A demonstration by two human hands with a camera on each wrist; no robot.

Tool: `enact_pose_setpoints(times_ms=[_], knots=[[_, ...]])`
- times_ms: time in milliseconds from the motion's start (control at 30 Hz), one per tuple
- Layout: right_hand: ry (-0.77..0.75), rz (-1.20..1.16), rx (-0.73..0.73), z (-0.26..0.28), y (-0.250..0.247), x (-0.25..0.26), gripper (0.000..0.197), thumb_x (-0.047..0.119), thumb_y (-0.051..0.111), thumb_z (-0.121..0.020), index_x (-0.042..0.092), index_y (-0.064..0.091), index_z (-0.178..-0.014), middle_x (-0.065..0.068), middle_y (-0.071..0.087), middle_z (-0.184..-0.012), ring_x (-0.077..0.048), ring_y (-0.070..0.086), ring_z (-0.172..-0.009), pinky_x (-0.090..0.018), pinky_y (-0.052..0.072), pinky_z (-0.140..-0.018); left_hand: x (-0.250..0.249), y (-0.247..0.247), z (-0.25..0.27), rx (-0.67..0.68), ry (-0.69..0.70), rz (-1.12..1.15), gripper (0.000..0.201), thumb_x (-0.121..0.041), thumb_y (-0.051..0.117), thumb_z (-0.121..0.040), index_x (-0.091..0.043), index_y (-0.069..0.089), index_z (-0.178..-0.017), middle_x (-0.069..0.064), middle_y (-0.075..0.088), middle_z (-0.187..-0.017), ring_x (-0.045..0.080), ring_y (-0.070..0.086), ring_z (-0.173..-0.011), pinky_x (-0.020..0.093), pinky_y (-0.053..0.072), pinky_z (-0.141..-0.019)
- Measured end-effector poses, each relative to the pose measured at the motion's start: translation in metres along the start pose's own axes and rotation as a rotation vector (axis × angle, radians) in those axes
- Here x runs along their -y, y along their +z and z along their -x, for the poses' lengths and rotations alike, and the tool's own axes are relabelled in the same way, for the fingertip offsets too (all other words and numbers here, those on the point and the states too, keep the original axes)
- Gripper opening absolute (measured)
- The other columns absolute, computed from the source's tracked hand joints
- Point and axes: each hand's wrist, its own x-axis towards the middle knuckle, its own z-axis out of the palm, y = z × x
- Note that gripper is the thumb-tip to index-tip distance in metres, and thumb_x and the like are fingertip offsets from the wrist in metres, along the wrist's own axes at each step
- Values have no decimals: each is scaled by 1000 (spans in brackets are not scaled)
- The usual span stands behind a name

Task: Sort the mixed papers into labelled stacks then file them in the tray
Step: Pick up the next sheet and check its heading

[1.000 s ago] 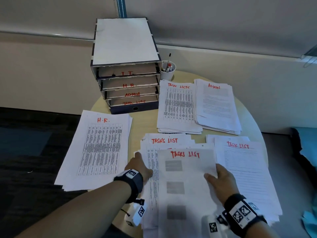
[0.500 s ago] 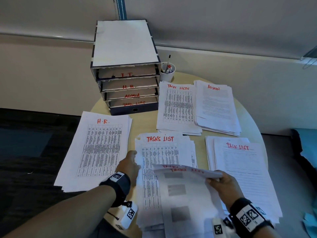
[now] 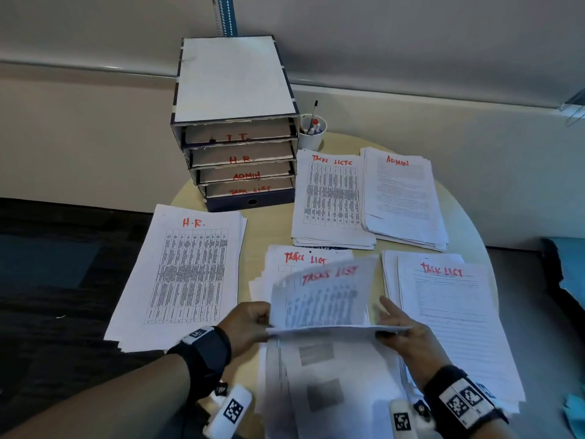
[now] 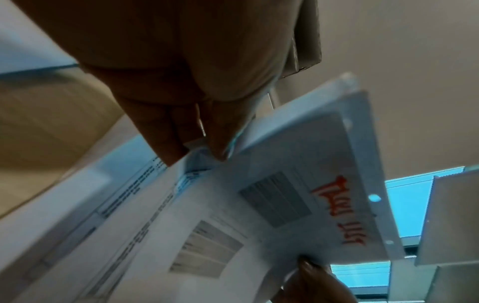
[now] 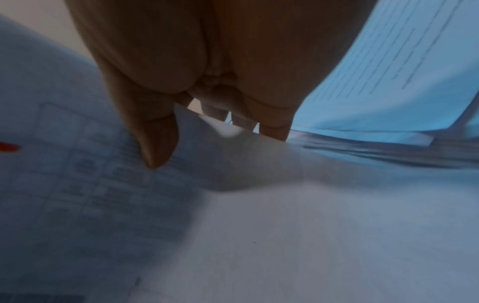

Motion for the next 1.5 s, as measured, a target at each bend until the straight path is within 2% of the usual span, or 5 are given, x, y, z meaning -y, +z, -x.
enact_pose_setpoints(times_ms=[567,733,1100,1333,1500], knots=[[79,20,-352,6,4,0,70,-4,67,-88,22,40,-147,-8,72,-109,-24,71,-95,-47,54,-94,-12,34,-47,-258,-324,-527,85,-25,76,-81,-22,20,-145,6,54,-117,25,62,-98,33,52,-72],[60,214,-327,3,-1,-4,21,0,69,-85,19,74,-95,1,77,-84,-27,72,-83,-50,59,-82,1,24,-44,-435,-188,-426,56,-22,75,-83,-27,35,-121,-9,55,-91,17,59,-78,30,49,-70],[53,49,-205,9,5,6,24,-12,68,-82,8,77,-93,-8,78,-89,-36,70,-95,-50,54,-92,16,-18,-29,-437,-32,-510,43,-27,57,-96,-17,36,-59,-2,38,-54,16,37,-52,27,27,-52],[36,45,-54,5,3,8,51,-12,70,-80,14,68,-123,16,71,-116,-5,65,-112,-35,47,-104,20,-16,-12,-319,7,-97,19,-10,65,-91,-12,70,-73,-9,52,-55,15,47,-57,26,41,-59],[-25,112,-95,6,13,15,23,-10,71,-78,9,77,-90,-8,77,-88,-30,69,-90,-35,54,-84,8,5,1,4,27,-209,15,3,57,-88,4,69,-78,3,60,-74,15,53,-71,29,43,-67]])
